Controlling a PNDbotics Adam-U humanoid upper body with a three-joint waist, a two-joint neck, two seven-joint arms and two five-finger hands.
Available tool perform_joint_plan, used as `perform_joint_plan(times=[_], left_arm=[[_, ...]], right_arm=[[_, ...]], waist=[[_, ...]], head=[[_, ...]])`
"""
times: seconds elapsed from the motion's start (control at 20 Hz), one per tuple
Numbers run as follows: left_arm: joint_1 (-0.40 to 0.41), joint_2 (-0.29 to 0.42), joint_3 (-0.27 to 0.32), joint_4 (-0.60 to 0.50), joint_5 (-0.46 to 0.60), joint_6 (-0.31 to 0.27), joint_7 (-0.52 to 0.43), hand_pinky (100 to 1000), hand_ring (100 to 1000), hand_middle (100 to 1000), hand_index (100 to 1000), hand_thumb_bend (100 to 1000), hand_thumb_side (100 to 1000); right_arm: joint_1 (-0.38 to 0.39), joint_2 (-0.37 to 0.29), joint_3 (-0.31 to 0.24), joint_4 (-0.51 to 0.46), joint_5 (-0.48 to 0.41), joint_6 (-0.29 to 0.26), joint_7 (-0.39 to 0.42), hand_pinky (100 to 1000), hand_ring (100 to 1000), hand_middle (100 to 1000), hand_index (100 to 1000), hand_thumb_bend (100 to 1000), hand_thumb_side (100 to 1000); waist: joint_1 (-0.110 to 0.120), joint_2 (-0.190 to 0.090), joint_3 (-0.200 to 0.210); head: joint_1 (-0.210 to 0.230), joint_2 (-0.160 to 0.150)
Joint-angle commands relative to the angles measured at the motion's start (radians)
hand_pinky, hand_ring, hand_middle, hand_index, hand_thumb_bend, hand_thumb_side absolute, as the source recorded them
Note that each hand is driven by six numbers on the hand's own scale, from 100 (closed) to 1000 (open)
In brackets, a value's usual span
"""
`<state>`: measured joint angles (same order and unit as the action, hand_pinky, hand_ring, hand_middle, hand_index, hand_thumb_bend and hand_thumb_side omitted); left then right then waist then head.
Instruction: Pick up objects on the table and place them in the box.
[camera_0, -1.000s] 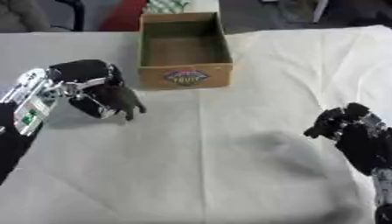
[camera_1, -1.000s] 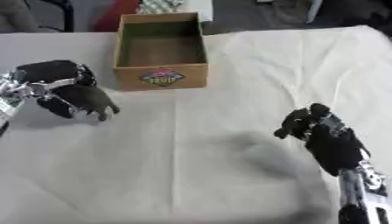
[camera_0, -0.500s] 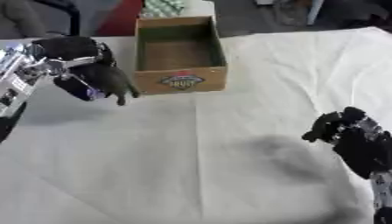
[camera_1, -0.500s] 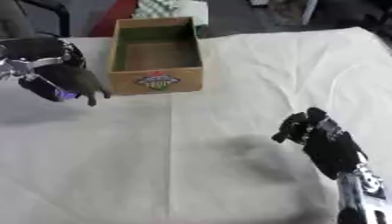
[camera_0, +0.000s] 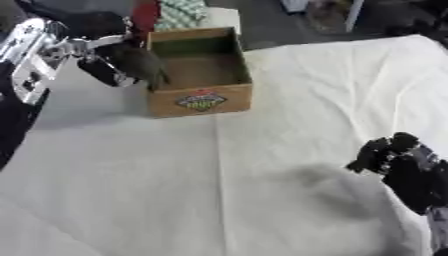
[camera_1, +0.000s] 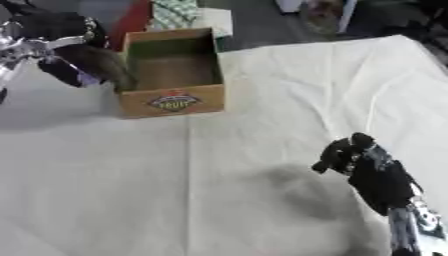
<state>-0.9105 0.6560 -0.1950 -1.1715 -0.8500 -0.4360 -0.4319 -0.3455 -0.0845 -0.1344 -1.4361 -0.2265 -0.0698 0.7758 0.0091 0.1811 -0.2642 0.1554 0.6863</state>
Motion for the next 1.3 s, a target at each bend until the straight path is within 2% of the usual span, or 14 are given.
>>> perform_joint_plan(times=[0.05,0.6,0.85,1.05,1.25,1.3], left_arm=[[-0.057,-0.024,0.039,0.064,-0.049,-0.006,0.050,665,457,418,534,214,168],[-0.135,-0.097,0.133,0.264,-0.236,0.050,0.236,659,469,434,544,218,141],[-0.131,-0.120,0.151,0.299,-0.310,0.080,0.321,685,580,559,676,207,144],[-0.123,-0.136,0.145,0.343,-0.356,0.086,0.385,703,628,616,711,243,162],[-0.115,-0.145,0.137,0.391,-0.406,0.068,0.361,724,671,665,744,328,188],[-0.113,-0.147,0.137,0.398,-0.416,0.063,0.347,729,680,675,752,344,223]], right_arm=[[-0.020,-0.015,0.005,-0.010,0.001,0.001,0.006,647,516,534,635,100,880],[-0.055,-0.009,0.019,-0.024,-0.004,0.007,0.024,648,517,535,636,100,881],[-0.064,-0.012,0.022,-0.022,-0.003,0.006,0.027,648,517,536,636,100,892],[-0.064,-0.017,0.023,-0.016,0.000,0.003,0.029,649,517,536,636,100,898],[-0.064,-0.017,0.023,-0.015,0.000,0.002,0.029,649,517,536,636,100,898],[-0.064,-0.017,0.022,-0.015,0.000,0.002,0.029,649,517,536,636,100,898]], waist=[[0.003,-0.010,-0.012],[0.027,0.030,-0.090],[0.033,0.043,-0.110],[0.037,0.049,-0.117],[0.037,0.049,-0.119],[0.037,0.048,-0.119]], head=[[0.011,-0.022],[0.049,-0.076],[0.054,-0.087],[0.055,-0.086],[0.055,-0.086],[0.054,-0.086]])
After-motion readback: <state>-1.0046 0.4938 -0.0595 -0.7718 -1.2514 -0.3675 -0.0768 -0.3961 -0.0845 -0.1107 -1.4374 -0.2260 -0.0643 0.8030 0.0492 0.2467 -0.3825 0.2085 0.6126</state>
